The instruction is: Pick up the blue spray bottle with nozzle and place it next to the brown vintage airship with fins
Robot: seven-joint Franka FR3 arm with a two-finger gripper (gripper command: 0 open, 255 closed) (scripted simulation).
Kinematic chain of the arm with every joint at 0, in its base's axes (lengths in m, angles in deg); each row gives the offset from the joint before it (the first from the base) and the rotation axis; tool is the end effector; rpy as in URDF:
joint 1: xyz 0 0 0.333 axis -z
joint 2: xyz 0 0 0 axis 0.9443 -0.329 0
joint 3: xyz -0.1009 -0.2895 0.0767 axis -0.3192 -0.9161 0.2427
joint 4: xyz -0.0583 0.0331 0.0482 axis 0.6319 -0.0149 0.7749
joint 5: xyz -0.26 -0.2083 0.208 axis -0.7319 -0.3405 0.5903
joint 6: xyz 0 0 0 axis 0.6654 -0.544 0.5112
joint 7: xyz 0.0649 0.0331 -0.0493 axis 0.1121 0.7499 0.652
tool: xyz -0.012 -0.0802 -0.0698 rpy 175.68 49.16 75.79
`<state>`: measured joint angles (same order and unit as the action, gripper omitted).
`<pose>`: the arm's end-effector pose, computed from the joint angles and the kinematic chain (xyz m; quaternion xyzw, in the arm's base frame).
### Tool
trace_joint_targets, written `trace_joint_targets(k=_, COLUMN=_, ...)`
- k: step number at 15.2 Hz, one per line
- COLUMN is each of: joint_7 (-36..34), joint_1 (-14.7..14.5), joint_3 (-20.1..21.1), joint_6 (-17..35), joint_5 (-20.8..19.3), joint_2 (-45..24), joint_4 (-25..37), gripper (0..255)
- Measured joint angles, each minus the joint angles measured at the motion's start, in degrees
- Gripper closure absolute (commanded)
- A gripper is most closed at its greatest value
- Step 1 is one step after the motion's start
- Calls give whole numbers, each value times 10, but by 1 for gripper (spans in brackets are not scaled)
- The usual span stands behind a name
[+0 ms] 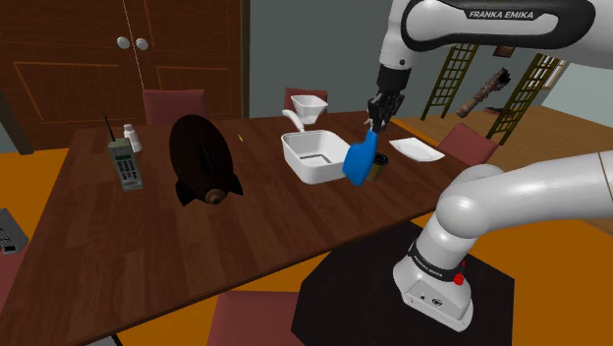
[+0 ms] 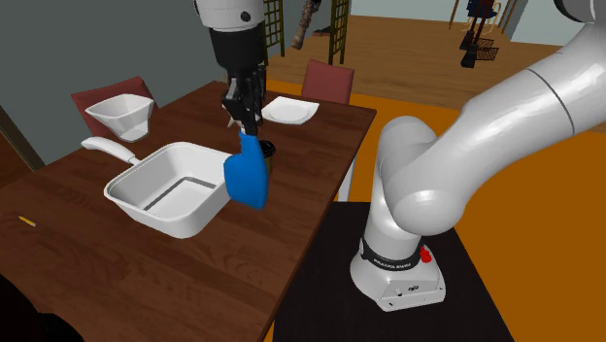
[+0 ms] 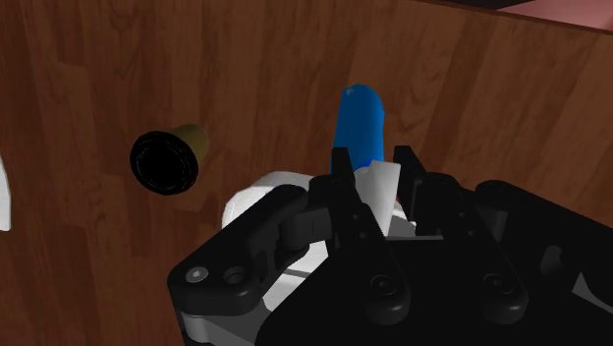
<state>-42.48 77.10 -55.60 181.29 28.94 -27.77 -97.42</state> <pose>0.2896 -0.0576 0.5395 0.9945 -0.0989 -0.0160 0.0305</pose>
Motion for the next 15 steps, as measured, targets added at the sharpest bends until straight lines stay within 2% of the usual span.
trace_joint_targets(k=15, joint_7=7, joint_1=-1, joint_3=5, joint_6=-105, joint_5=4, joint_2=-31, joint_4=136, gripper=255)
